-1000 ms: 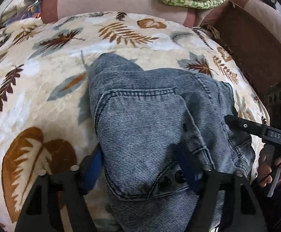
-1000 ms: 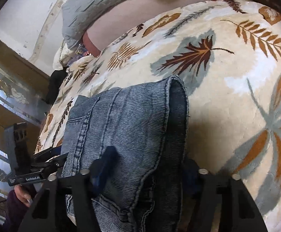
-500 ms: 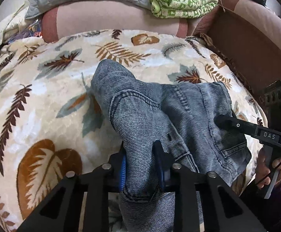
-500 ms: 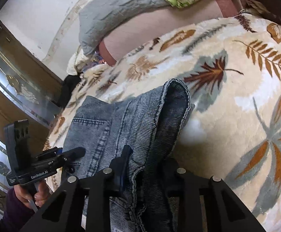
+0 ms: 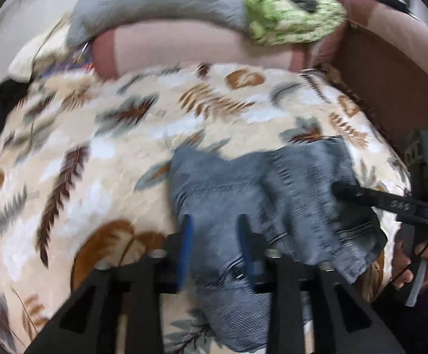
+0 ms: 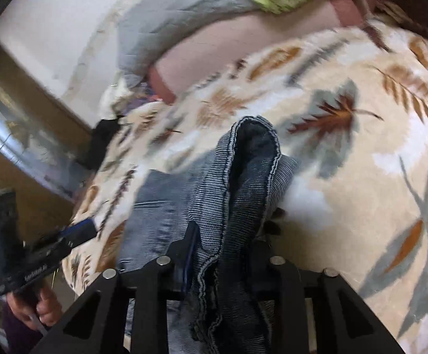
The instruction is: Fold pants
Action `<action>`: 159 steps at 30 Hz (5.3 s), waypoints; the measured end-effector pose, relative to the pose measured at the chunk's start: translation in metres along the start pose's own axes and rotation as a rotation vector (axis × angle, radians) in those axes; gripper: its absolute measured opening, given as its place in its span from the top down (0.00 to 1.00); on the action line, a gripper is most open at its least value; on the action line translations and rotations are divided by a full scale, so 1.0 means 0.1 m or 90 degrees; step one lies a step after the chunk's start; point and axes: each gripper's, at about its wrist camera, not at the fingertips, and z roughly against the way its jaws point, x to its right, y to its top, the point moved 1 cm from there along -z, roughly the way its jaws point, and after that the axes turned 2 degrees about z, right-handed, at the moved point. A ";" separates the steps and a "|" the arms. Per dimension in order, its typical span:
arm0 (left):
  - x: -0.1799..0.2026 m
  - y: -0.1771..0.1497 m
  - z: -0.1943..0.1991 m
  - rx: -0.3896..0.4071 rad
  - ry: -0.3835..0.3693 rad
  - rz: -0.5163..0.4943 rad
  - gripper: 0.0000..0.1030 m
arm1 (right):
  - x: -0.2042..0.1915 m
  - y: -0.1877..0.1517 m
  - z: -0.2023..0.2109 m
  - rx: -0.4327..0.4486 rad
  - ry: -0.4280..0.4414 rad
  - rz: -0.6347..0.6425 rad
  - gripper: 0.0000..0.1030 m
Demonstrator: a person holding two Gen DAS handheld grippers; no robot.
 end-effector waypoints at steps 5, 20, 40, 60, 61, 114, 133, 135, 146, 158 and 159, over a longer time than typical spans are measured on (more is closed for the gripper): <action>-0.19 -0.17 -0.22 -0.035 -0.020 0.059 0.40 | 0.26 0.00 -0.03 -0.025 -0.018 -0.042 0.38; -0.02 -0.31 -0.50 -0.081 -0.158 0.120 0.48 | 0.33 -0.11 -0.21 -0.059 0.071 -0.061 0.29; 0.23 -0.04 0.10 0.038 -0.127 0.044 0.73 | -0.36 -0.10 0.31 0.111 0.037 0.148 0.78; -0.33 -0.05 -0.35 -0.018 0.100 0.085 0.41 | -0.27 -0.01 -0.26 0.027 -0.127 0.084 0.29; -0.28 -0.05 -0.25 -0.004 0.116 0.075 0.39 | -0.28 0.00 -0.17 0.045 -0.129 0.092 0.29; 0.58 -0.46 1.78 0.317 0.294 0.014 0.12 | -1.79 -0.88 1.62 0.318 -0.289 0.289 0.25; 0.52 -0.50 1.74 0.299 0.258 0.022 0.12 | -1.80 -0.89 1.61 0.316 -0.295 0.292 0.25; 0.52 -0.50 1.74 0.299 0.261 0.020 0.12 | -1.81 -0.89 1.60 0.311 -0.296 0.291 0.25; 0.43 -0.52 1.73 0.296 0.271 0.036 0.12 | -1.85 -0.87 1.57 0.310 -0.291 0.291 0.25; 0.39 -0.53 1.70 0.290 0.259 0.037 0.12 | -1.90 -0.90 1.52 0.305 -0.288 0.301 0.25; 0.39 -0.53 1.70 0.289 0.259 0.037 0.12 | -1.89 -0.89 1.52 0.305 -0.289 0.300 0.25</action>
